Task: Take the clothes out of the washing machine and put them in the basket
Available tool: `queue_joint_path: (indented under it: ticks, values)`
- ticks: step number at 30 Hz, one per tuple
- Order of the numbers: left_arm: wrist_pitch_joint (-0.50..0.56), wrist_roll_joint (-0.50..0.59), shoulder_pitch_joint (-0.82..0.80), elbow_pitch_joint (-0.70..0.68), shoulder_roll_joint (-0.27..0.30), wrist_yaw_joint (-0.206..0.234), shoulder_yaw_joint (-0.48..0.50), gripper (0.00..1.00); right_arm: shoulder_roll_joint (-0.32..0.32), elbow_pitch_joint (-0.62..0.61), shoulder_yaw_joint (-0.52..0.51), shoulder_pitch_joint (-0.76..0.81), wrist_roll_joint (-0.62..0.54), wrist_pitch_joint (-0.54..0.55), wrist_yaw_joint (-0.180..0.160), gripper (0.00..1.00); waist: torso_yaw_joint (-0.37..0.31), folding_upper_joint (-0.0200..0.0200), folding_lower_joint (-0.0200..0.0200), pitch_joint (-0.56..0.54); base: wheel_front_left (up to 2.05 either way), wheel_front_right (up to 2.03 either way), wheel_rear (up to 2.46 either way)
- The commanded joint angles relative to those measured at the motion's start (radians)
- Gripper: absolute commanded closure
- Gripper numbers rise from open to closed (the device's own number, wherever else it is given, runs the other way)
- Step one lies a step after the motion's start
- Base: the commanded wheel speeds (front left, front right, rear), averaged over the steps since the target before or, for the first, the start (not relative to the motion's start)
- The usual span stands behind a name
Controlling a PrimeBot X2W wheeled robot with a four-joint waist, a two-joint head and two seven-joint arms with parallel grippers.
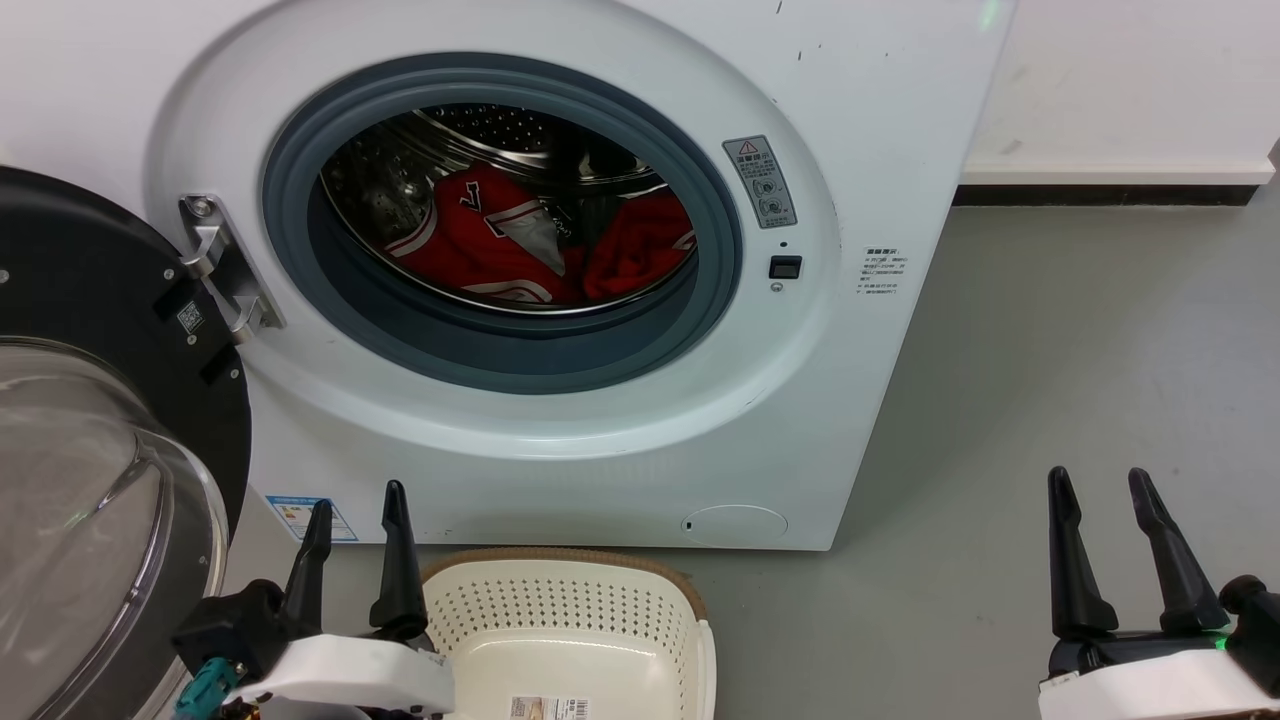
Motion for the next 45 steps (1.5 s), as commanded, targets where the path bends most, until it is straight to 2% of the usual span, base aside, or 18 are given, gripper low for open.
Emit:
queue_joint_path:
  ticks: [1, 34, 41, 45]
  values:
    - [-0.010, 0.026, 0.002, -0.012, 0.002, 0.003, -0.003, 0.00, -0.006, -0.017, 0.000, 0.006, -0.030, -0.009, 0.000, 0.00, 0.000, 0.0000, -0.0001, 0.000, 0.00, 0.00, 0.00]
    - [-0.074, 0.261, 0.040, -0.008, 0.002, 0.020, -0.015, 0.00, -0.007, -0.071, 0.001, 0.060, -0.275, -0.075, 0.000, 0.00, 0.003, 0.0000, -0.0001, -0.003, 0.00, 0.00, 0.00]
    - [-0.087, 0.300, 0.046, -0.003, 0.002, 0.025, -0.017, 0.00, -0.007, -0.078, 0.004, 0.068, -0.315, -0.087, 0.000, 0.00, 0.004, 0.0000, -0.0001, -0.004, 0.00, 0.00, 0.00]
    - [-0.085, 0.293, 0.045, 0.002, 0.002, 0.026, -0.014, 0.00, -0.007, -0.071, 0.006, 0.066, -0.298, -0.086, 0.000, 0.00, 0.005, 0.0000, -0.0001, -0.004, 0.00, 0.00, 0.00]
